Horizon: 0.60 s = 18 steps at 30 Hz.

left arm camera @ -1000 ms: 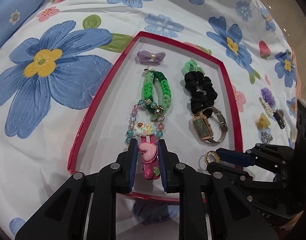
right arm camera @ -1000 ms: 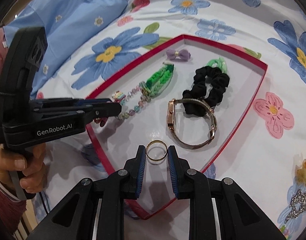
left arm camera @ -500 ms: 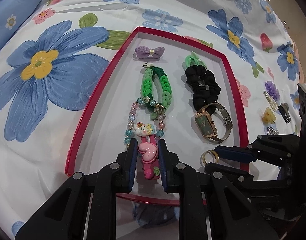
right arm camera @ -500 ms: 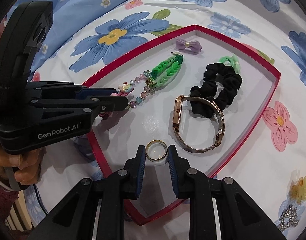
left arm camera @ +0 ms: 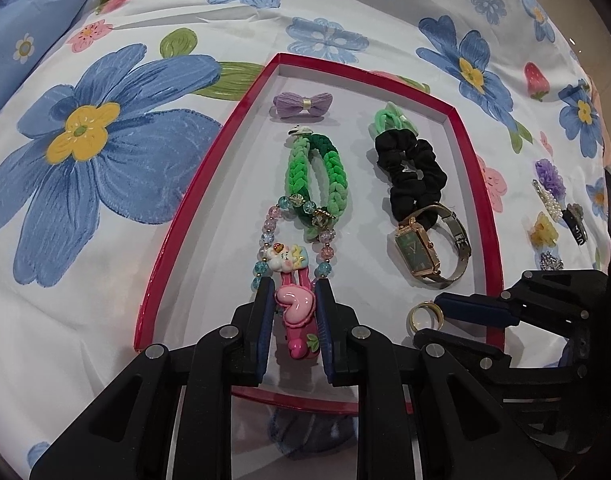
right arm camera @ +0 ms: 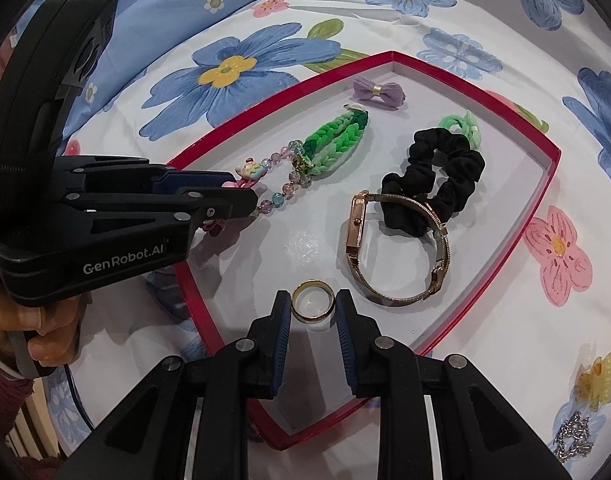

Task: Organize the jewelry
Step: 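Carry the pink clip and gold ring into the box lid and open both tools, then move both tools back toward the remaining jewelry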

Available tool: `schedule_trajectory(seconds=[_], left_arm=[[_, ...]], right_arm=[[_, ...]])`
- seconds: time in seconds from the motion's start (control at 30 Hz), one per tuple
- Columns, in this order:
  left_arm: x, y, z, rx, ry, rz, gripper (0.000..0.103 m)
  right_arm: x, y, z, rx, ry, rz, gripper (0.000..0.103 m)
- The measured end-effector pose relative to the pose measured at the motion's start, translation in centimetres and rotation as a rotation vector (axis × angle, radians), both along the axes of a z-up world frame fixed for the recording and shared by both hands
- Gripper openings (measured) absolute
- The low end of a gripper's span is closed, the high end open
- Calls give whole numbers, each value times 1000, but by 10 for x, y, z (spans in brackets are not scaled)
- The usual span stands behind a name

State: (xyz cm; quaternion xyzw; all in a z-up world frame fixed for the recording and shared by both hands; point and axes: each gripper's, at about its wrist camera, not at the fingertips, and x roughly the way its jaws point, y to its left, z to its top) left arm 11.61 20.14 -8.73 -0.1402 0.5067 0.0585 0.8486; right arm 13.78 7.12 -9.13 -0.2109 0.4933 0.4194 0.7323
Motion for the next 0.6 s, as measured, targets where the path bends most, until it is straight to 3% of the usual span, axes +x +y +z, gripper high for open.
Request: schedule_trajectory(seconds=[0.27, 0.6], left_arm=[[0, 2, 0, -8, 4, 10, 27], [-8, 6, 3, -50, -18, 45, 30]], right_arm=[[-2, 0, 1, 7, 7, -1, 31], [-5, -10, 6, 35, 12, -29, 33]])
